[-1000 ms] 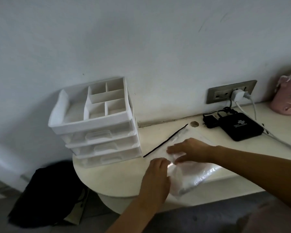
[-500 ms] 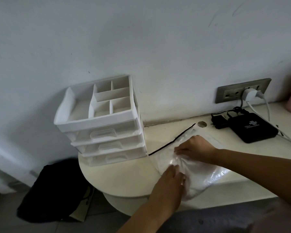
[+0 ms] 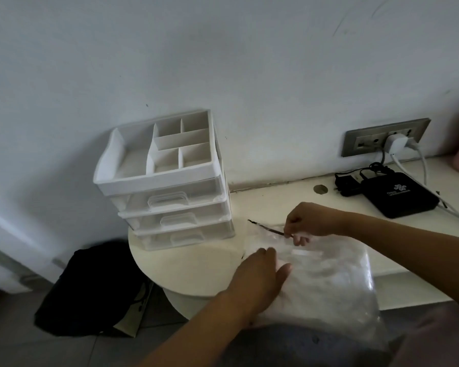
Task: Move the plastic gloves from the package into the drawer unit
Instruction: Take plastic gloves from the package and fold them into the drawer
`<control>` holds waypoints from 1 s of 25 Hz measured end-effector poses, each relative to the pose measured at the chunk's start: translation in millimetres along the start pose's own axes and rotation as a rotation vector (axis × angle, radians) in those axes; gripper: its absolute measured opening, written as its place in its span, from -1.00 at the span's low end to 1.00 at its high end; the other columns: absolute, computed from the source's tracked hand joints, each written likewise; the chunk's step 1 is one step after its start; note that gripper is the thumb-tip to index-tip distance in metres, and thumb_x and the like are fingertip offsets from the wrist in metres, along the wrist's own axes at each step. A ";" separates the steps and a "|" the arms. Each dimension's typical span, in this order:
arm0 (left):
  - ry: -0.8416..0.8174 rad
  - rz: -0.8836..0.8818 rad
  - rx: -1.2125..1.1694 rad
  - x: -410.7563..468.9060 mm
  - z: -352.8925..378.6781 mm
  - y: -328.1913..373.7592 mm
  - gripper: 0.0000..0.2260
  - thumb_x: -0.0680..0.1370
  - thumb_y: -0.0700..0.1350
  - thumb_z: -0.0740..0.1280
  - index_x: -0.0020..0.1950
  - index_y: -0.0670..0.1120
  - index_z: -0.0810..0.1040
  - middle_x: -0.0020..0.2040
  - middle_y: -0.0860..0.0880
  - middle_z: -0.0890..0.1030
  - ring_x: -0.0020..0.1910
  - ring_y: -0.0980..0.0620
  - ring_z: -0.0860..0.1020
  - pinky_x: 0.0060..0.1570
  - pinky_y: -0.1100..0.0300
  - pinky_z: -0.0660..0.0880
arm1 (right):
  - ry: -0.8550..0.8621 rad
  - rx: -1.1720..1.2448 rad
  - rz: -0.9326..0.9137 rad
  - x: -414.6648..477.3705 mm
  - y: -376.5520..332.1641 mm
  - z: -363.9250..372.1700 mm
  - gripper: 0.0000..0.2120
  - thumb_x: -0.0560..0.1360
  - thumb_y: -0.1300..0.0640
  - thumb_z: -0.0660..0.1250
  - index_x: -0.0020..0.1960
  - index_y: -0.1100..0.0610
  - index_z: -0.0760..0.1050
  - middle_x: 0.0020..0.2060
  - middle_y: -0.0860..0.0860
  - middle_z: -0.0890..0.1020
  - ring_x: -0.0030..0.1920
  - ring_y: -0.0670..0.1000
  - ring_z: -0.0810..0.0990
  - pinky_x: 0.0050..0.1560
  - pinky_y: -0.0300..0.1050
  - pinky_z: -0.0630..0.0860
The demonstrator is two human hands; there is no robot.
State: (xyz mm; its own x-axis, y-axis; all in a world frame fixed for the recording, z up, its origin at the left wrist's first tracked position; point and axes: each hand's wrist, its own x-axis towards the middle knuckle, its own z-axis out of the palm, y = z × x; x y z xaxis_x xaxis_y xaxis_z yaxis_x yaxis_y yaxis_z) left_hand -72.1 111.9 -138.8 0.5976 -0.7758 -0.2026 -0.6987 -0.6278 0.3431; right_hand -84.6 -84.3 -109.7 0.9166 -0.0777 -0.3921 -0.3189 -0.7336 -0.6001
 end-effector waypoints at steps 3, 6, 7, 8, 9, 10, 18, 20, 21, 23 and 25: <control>-0.192 -0.083 -0.049 -3.0 12.9 15.9 -0.03 0.31 0.51 -0.08 0.57 -0.03 -0.16 0.56 -0.18 -0.08 0.54 -0.21 -0.08 0.47 -0.13 -0.10 | 0.046 -0.063 0.041 -8.4 -4.0 -13.3 -0.82 0.54 0.04 0.28 -0.13 0.03 0.64 -0.32 0.00 0.63 -0.41 -0.11 0.52 -0.34 -0.30 0.42; -0.223 0.031 0.096 2.1 20.5 4.1 0.07 0.16 0.54 -0.13 0.54 0.04 -0.31 0.53 -0.17 -0.35 0.49 -0.16 -0.36 0.41 -0.15 -0.33 | 0.052 -0.145 0.076 -21.4 5.1 -41.5 -0.79 0.53 -0.10 0.27 -0.21 -0.12 0.61 -0.43 -0.04 0.51 -0.44 -0.05 0.39 -0.31 -0.20 0.32; -0.202 0.090 0.149 5.2 22.5 -2.6 0.00 0.26 0.54 -0.07 0.54 0.05 -0.30 0.53 -0.15 -0.34 0.50 -0.14 -0.36 0.41 -0.13 -0.33 | 0.073 -0.162 0.090 -24.9 10.7 -50.7 -0.77 0.53 -0.11 0.26 -0.24 -0.12 0.60 -0.43 -0.03 0.49 -0.42 -0.04 0.39 -0.31 -0.20 0.32; -0.173 0.153 0.190 8.1 21.9 -8.8 -0.09 0.39 0.49 0.01 0.54 0.06 -0.29 0.54 -0.13 -0.31 0.51 -0.11 -0.34 0.43 -0.10 -0.32 | 0.112 -0.171 0.103 -27.6 16.0 -59.6 -0.76 0.53 -0.10 0.27 -0.25 -0.10 0.59 -0.43 -0.02 0.49 -0.40 -0.03 0.41 -0.32 -0.22 0.34; -0.149 0.215 0.215 10.4 20.4 -13.4 -0.15 0.47 0.42 0.09 0.55 0.07 -0.27 0.55 -0.10 -0.29 0.52 -0.08 -0.32 0.44 -0.06 -0.31 | 0.156 -0.181 0.114 -30.1 20.7 -67.4 -0.76 0.54 -0.08 0.28 -0.26 -0.07 0.58 -0.45 -0.02 0.48 -0.42 -0.04 0.41 -0.36 -0.26 0.35; -0.134 0.271 0.226 11.7 18.3 -16.6 -0.20 0.51 0.36 0.12 0.55 0.08 -0.25 0.56 -0.07 -0.27 0.52 -0.04 -0.30 0.44 -0.01 -0.31 | 0.200 -0.191 0.125 -31.3 26.7 -73.1 -0.75 0.54 -0.06 0.28 -0.28 -0.05 0.56 -0.46 -0.02 0.49 -0.46 -0.07 0.41 -0.40 -0.31 0.34; 0.159 0.127 0.101 26.9 4.8 14.2 -0.67 0.63 0.01 0.10 0.34 -0.08 0.37 0.35 -0.04 0.41 0.32 -0.02 0.39 0.33 0.19 0.27 | 0.409 0.014 0.205 -19.8 65.0 -67.6 -0.75 0.55 0.02 0.27 -0.15 0.15 0.61 -0.43 0.04 0.51 -0.44 -0.06 0.41 -0.39 -0.23 0.33; 0.055 -0.005 0.075 17.9 20.8 43.8 -0.46 0.61 0.18 0.00 0.46 -0.14 0.23 0.48 -0.12 0.28 0.43 -0.09 0.28 0.43 0.09 0.17 | 0.388 0.036 0.198 -17.9 62.2 -64.9 -0.74 0.56 0.02 0.26 -0.10 0.18 0.61 -0.44 0.02 0.49 -0.46 -0.07 0.40 -0.43 -0.28 0.32; -0.045 -0.063 0.095 13.5 29.4 56.4 -0.25 0.53 0.34 -0.15 0.54 -0.15 0.06 0.55 -0.17 0.08 0.52 -0.15 0.09 0.48 0.00 0.00 | 0.395 0.040 0.184 -18.1 60.1 -65.8 -0.74 0.56 0.02 0.26 -0.11 0.18 0.60 -0.44 0.02 0.48 -0.47 -0.07 0.40 -0.44 -0.28 0.32; -0.131 -0.088 0.095 15.7 38.6 63.9 0.03 0.20 0.45 -0.40 0.56 -0.09 -0.22 0.56 -0.16 -0.23 0.53 -0.17 -0.23 0.44 -0.07 -0.28 | 0.442 0.015 0.165 -20.5 61.4 -71.8 -0.75 0.55 0.03 0.28 -0.18 0.17 0.59 -0.45 0.01 0.49 -0.46 -0.07 0.42 -0.42 -0.25 0.33; -0.106 0.010 0.111 31.0 36.3 52.5 0.03 0.17 0.46 -0.41 0.55 -0.04 -0.27 0.55 -0.13 -0.28 0.51 -0.16 -0.30 0.40 -0.03 -0.36 | 0.508 -0.076 0.202 -26.6 72.1 -79.0 -0.71 0.54 0.04 0.29 -0.29 0.17 0.55 -0.45 0.02 0.51 -0.44 -0.07 0.43 -0.42 -0.22 0.32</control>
State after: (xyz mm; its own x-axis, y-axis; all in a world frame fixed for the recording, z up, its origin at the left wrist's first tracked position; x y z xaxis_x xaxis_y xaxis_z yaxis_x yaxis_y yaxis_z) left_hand -104.5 52.6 -160.3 0.5496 -0.7808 -0.2973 -0.7472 -0.6185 0.2433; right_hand -113.0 -188.5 -87.4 0.8459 -0.5244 -0.0970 -0.4997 -0.7157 -0.4879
